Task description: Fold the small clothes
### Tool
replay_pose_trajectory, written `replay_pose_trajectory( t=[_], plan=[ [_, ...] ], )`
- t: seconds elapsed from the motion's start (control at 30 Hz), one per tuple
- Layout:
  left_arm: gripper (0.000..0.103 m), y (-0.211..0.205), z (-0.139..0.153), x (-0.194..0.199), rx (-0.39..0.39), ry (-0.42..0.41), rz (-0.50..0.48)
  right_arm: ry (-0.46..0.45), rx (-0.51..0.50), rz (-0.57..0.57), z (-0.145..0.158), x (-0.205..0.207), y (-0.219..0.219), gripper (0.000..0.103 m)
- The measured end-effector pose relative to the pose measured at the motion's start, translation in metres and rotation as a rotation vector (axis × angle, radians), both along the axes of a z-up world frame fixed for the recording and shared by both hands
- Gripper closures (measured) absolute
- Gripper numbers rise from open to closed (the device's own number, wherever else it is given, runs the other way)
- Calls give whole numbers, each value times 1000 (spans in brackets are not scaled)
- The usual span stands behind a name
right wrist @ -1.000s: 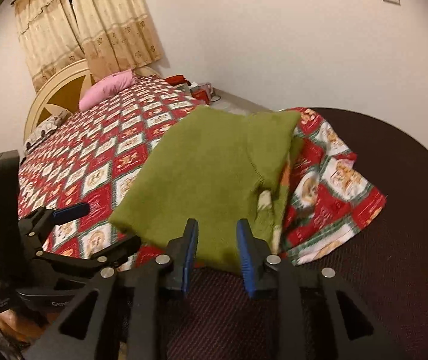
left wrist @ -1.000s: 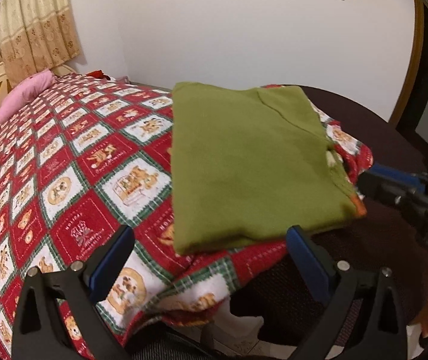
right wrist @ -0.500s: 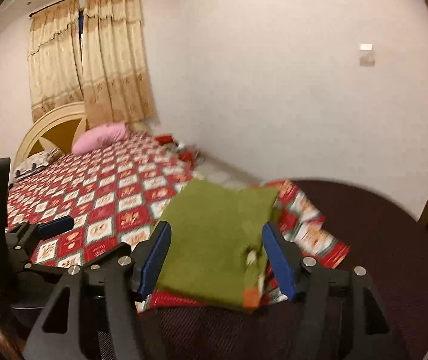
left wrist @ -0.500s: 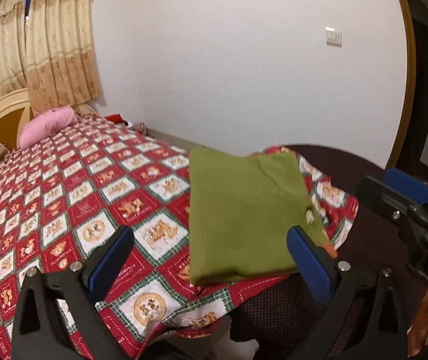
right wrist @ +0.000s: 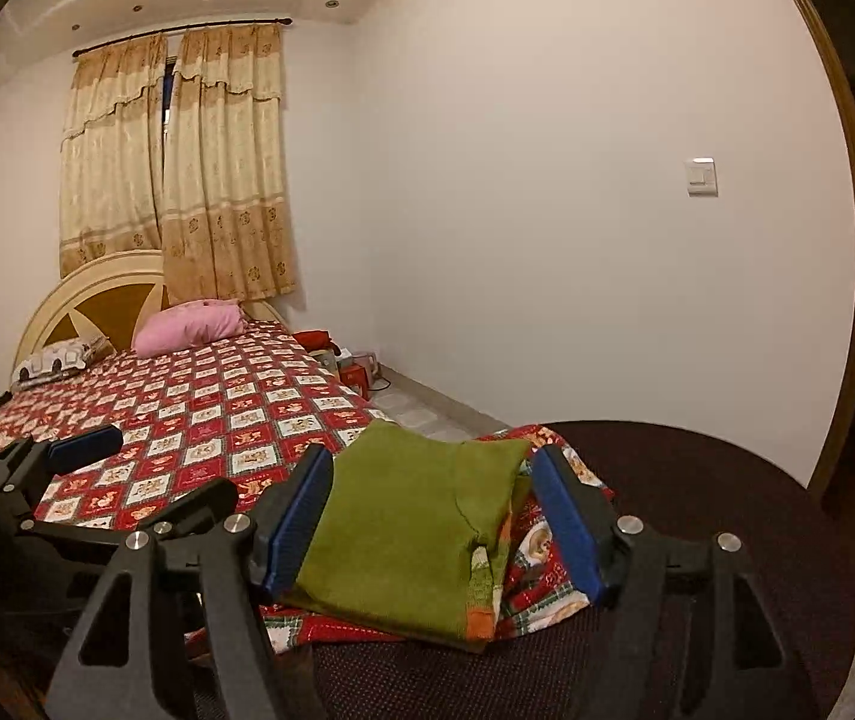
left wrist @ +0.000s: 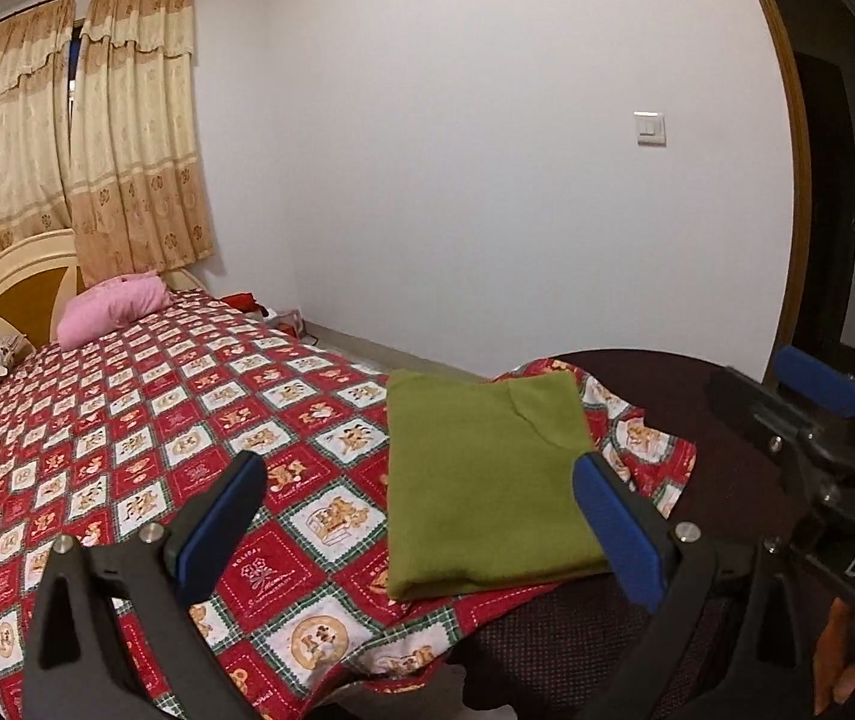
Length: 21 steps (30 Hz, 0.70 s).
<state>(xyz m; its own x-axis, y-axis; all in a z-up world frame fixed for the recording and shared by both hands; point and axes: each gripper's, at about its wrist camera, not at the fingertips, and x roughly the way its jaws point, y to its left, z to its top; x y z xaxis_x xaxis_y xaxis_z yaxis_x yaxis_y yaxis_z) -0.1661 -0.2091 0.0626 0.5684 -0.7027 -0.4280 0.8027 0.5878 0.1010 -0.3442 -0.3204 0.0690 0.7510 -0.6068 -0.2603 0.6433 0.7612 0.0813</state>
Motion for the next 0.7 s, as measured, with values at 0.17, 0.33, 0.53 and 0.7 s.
replay_pose_trajectory(
  t=[0.17, 0.33, 0.53, 0.7],
  plan=[
    [0, -2, 1, -9, -4, -15, -6, -26, 20, -20, -2, -11, -2, 33],
    [0, 3, 6, -15, -36, -45, -1, -55, 17, -13, 2, -16, 0, 33],
    [0, 4, 5, -13, -38, -26, 3, -54, -4, -6, 3, -14, 3, 33],
    [0, 3, 5, -10, -33, -2, 10, -53, -8, -7, 2, -12, 3, 33]
  ],
)
